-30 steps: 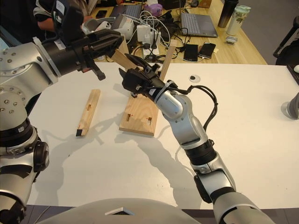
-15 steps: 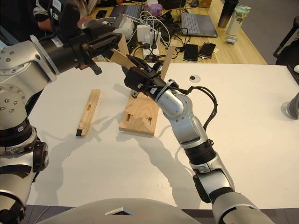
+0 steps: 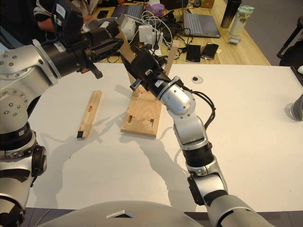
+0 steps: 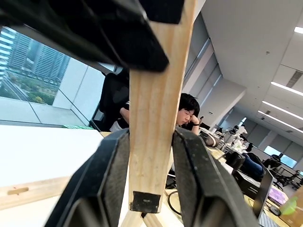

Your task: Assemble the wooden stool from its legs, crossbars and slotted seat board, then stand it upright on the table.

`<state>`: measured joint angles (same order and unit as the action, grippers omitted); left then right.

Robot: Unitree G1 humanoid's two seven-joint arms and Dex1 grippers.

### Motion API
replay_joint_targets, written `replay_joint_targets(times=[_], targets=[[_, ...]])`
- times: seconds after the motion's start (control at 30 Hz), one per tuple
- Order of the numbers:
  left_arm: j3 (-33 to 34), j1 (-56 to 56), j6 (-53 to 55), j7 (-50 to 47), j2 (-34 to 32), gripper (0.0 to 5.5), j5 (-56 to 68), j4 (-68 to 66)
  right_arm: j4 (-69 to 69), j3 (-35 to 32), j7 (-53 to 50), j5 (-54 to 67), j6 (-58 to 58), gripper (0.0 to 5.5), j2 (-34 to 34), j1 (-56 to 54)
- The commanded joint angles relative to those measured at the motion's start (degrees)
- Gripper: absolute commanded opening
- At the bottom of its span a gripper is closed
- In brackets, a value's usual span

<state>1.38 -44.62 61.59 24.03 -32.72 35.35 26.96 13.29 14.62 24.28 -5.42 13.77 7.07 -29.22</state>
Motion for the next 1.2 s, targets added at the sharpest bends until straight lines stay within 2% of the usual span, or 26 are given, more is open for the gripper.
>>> replay_joint_targets(times=[0.03,0.2,0.43,0.7,0.73,0.83,0.9,1.1,1.2], targets=[[-0.27,0.16,-0.57,0.39,-0.27,1.41,-0.77,-0.16,1.46,1.10,0.78,1.17,0.91,1.29,-0.29,0.16],[-0.23,0.81,-1.89,1.70,-0.02,1.41,-0.18,0.12,2.09,1.37,1.05,3.65,1.82,1.29,-1.62,-0.80],[-0.18,1.46,-3.28,2.43,0.27,0.40,0.24,0.76,3.04,0.56,0.83,7.00,3.55,1.29,-2.68,-1.27],[1.06,1.12,-4.14,1.55,1.15,0.40,0.54,-0.09,3.68,-0.63,-1.17,8.59,5.62,1.27,-3.76,-1.55],[1.43,0.96,-4.24,1.27,1.28,0.40,0.43,-0.44,3.55,-0.68,-1.37,8.34,5.75,1.64,-3.62,-1.59],[2.70,0.58,-4.80,-0.32,2.16,0.40,-0.41,-2.10,3.11,-0.77,-2.92,6.18,5.22,2.14,-2.79,-1.55],[3.66,0.76,-5.82,-1.84,2.67,0.40,-1.60,-3.92,2.35,-0.86,-3.71,5.28,5.14,2.20,-2.52,-1.82],[9.96,4.72,-16.90,-14.29,4.15,0.40,-13.40,-16.08,1.76,-2.77,-5.60,5.66,7.10,2.20,-2.80,-1.51],[12.35,10.54,-21.58,-16.47,6.69,0.40,-15.50,-19.64,1.82,-3.86,-6.56,6.13,8.10,2.20,-3.22,-1.50]])
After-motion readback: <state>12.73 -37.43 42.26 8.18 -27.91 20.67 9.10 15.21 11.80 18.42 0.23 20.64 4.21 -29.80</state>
